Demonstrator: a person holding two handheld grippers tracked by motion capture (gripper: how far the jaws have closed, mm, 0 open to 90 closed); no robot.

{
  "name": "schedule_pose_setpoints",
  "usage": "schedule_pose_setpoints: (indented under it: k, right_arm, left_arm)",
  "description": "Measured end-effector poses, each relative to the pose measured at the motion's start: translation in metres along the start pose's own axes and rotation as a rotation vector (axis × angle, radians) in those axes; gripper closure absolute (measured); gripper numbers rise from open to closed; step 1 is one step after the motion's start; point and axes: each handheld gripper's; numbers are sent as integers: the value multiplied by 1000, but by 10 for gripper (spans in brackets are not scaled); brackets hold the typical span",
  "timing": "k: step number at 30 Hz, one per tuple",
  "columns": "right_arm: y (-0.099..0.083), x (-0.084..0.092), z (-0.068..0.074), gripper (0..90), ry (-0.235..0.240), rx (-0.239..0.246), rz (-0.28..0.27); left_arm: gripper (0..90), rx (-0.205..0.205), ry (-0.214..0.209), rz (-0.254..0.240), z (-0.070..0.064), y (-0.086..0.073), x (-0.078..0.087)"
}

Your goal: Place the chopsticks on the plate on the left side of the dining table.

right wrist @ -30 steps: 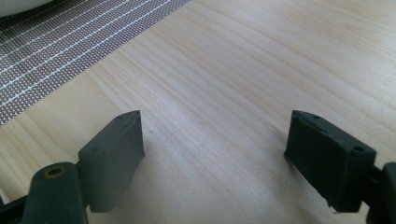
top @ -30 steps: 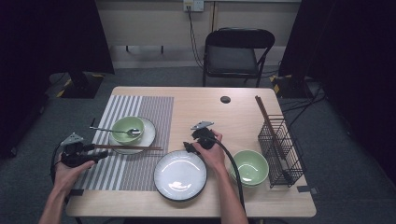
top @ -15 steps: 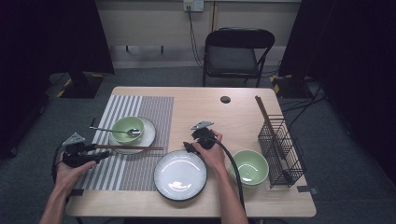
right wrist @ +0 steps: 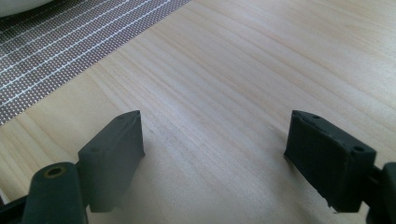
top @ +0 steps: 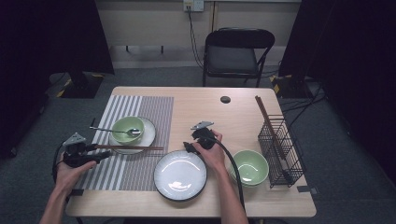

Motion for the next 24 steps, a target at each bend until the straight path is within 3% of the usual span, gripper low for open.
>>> schedule_pose_setpoints:
  k: [8, 12, 14, 24]
  right_arm:
    - [0, 0, 0, 183, 0, 0, 0]
    - [0, 0, 0, 183, 0, 0, 0]
    - [0, 0, 0, 182, 0, 0, 0]
    - [0, 0, 0, 183, 0, 0, 0]
  left_arm:
    - [238, 15, 10, -17, 2, 0, 4]
    - [241, 8, 15, -30, 2, 2, 8]
    - [292, 7, 8, -43, 1, 4, 11]
    - [305, -12, 11, -99, -6, 16, 22]
Point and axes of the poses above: each handheld gripper's, and its own axes: x roughly backward along the jaws, y roughly out of its top, z roughly to its left, and after that the axes turned 8 degrees about -x, right-handed
